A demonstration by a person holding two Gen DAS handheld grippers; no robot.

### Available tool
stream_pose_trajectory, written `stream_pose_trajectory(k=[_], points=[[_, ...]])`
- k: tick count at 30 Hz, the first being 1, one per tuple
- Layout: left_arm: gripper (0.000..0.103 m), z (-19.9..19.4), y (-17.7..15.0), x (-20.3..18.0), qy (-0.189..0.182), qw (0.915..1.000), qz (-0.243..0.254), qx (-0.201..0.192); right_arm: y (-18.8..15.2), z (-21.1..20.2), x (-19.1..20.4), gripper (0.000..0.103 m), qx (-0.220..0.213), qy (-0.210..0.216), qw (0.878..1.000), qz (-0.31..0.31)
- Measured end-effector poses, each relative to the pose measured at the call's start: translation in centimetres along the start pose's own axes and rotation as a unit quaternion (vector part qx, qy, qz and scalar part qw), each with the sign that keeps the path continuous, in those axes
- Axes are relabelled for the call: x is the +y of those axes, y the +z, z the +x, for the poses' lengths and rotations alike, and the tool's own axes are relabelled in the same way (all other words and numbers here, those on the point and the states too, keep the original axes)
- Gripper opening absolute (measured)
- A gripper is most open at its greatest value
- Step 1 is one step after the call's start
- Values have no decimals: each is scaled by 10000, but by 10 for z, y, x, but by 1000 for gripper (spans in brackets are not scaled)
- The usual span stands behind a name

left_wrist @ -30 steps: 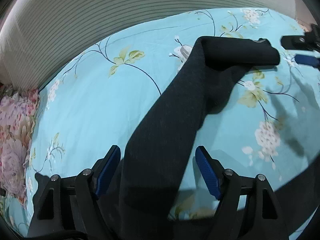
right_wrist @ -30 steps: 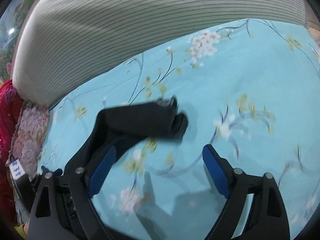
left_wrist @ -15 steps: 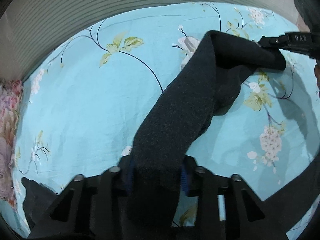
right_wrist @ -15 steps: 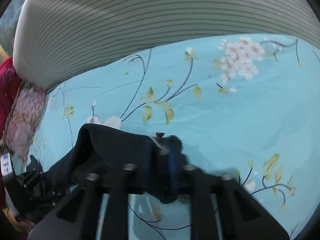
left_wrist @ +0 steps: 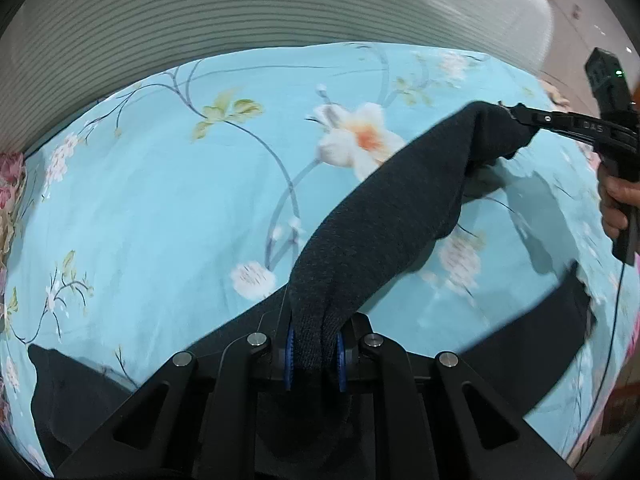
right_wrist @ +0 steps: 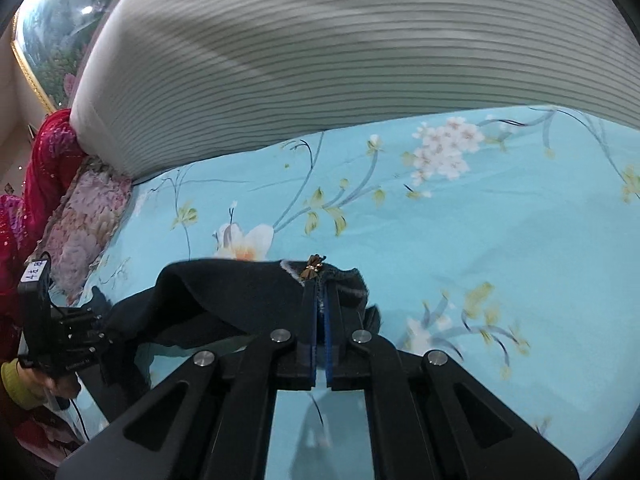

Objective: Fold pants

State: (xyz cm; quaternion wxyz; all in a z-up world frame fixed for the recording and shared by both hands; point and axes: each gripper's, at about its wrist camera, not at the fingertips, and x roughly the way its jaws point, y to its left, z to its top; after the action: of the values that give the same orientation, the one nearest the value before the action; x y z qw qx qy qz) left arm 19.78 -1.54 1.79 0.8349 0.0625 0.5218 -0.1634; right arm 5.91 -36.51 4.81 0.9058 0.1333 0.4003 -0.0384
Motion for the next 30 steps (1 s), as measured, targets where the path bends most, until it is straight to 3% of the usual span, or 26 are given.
stream_pose_trajectory(k=[10, 18, 30], points=[[14, -16, -57, -46, -162, 9982, 541, 183, -74, -57, -8, 3, 89, 34, 10000, -13], [14, -22, -83, -53, -185, 9969, 757, 119, -133, -92, 5, 3, 100, 45, 9999, 76], [21, -23, -116, -65, -126, 9931, 1126, 315, -200, -103, 12, 3, 437, -276, 9984, 212]])
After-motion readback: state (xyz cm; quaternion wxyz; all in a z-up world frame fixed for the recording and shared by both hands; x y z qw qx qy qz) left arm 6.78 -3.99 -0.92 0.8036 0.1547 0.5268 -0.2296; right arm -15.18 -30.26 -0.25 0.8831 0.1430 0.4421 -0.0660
